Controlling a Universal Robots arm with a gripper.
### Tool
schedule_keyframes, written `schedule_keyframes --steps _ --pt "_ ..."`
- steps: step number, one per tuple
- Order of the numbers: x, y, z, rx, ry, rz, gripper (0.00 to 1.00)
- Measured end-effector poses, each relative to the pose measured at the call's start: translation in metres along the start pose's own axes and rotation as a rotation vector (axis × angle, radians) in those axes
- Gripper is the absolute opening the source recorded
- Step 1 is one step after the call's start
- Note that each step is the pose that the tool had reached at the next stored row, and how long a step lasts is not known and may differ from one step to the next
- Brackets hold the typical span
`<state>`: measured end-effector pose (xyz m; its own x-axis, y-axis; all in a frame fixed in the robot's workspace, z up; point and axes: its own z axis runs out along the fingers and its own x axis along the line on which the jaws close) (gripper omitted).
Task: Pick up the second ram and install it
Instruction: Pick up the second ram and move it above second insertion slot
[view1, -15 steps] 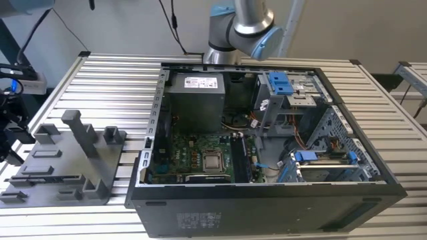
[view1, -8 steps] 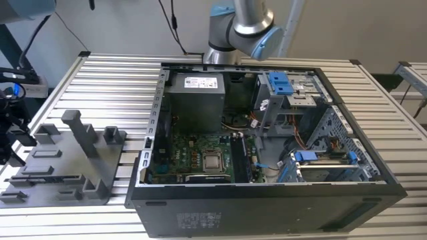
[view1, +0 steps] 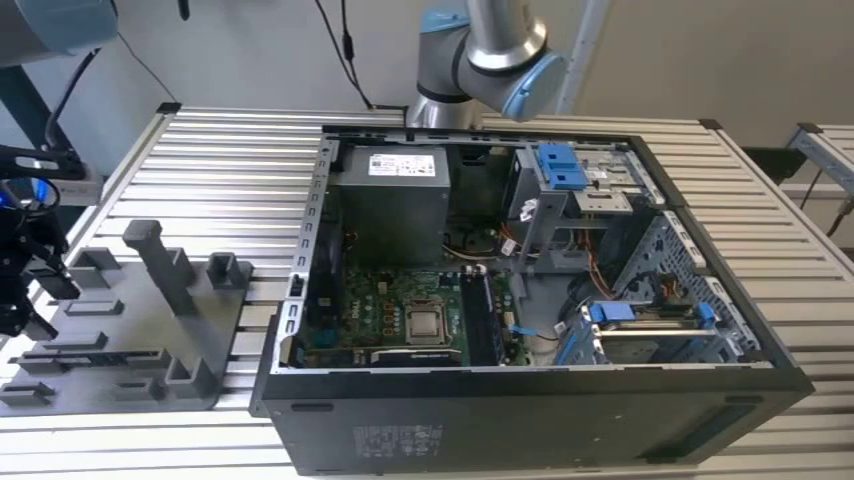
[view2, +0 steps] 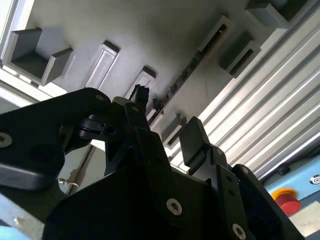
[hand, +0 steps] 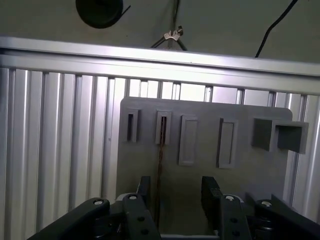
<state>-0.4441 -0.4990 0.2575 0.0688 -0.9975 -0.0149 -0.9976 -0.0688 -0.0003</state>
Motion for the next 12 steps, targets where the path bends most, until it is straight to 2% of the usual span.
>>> schedule_keyframes --steps 12 --pt "0.0002 0.0001 0.0177 -0.0001 0.0001 0.000 0.54"
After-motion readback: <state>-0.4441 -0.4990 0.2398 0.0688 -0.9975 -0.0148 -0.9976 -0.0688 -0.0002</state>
